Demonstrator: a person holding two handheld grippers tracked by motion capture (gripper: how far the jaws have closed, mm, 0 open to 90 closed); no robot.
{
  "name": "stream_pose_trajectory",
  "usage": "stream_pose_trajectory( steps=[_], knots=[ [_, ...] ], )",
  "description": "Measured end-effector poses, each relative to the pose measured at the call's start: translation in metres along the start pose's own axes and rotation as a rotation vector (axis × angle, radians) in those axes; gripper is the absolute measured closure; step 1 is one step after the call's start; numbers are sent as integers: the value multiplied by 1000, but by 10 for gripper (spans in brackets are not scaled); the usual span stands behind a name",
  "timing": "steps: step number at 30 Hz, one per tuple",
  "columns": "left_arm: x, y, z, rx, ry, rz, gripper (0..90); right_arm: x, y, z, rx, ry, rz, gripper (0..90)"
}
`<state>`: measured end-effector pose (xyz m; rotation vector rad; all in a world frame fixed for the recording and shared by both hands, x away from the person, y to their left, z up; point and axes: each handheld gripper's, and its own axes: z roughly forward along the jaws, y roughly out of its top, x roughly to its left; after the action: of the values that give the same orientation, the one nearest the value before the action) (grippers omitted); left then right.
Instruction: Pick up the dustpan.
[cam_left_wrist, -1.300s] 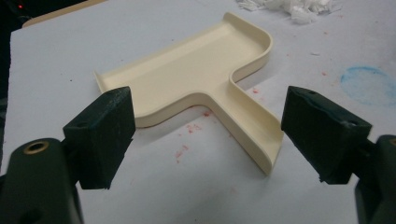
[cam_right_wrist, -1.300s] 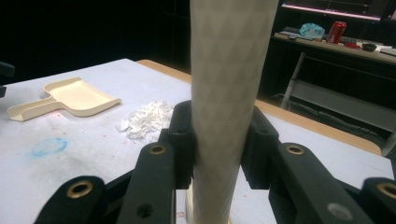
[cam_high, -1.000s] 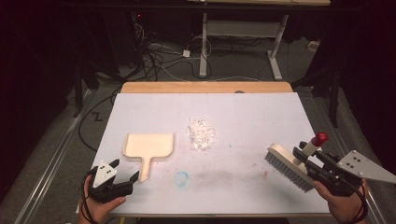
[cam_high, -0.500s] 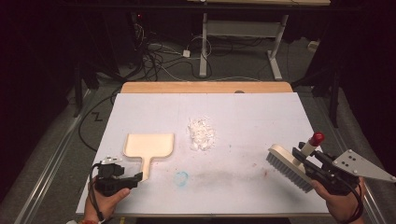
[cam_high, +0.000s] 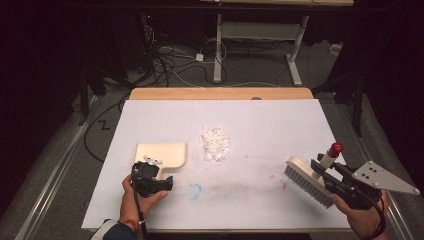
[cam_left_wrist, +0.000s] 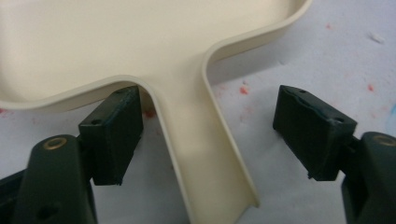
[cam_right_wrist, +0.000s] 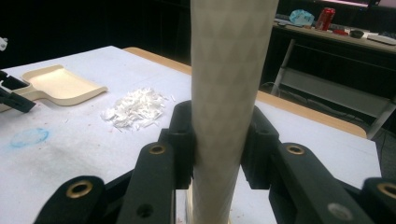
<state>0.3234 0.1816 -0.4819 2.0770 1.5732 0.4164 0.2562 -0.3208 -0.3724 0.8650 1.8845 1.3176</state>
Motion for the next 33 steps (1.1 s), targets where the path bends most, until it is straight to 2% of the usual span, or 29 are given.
stream_pose_trajectory(
  steps=[3,5,9,12,14,23,25,27,33],
  knots=[
    [1,2,1,-13,9,-3,269,0,-1,0,3,4,2,703],
    [2,4,2,-14,0,16,308,1,-2,2,8,6,1,703],
    [7,7,2,-20,-5,23,496,3,-2,4,17,17,-4,703],
    [18,11,4,-28,-40,26,624,3,-2,6,26,36,-9,703],
    [22,15,5,-19,-58,44,630,3,-3,7,35,42,3,703],
    [28,28,4,-1,-38,119,634,3,-3,6,34,42,-8,703],
    [29,28,-2,-7,-28,122,635,2,-3,6,33,40,-7,704],
    [32,29,-9,-10,-13,142,635,1,-3,6,35,40,-8,704],
    [36,22,-32,-30,-23,160,635,0,-4,8,39,30,-6,704]
  ],
)
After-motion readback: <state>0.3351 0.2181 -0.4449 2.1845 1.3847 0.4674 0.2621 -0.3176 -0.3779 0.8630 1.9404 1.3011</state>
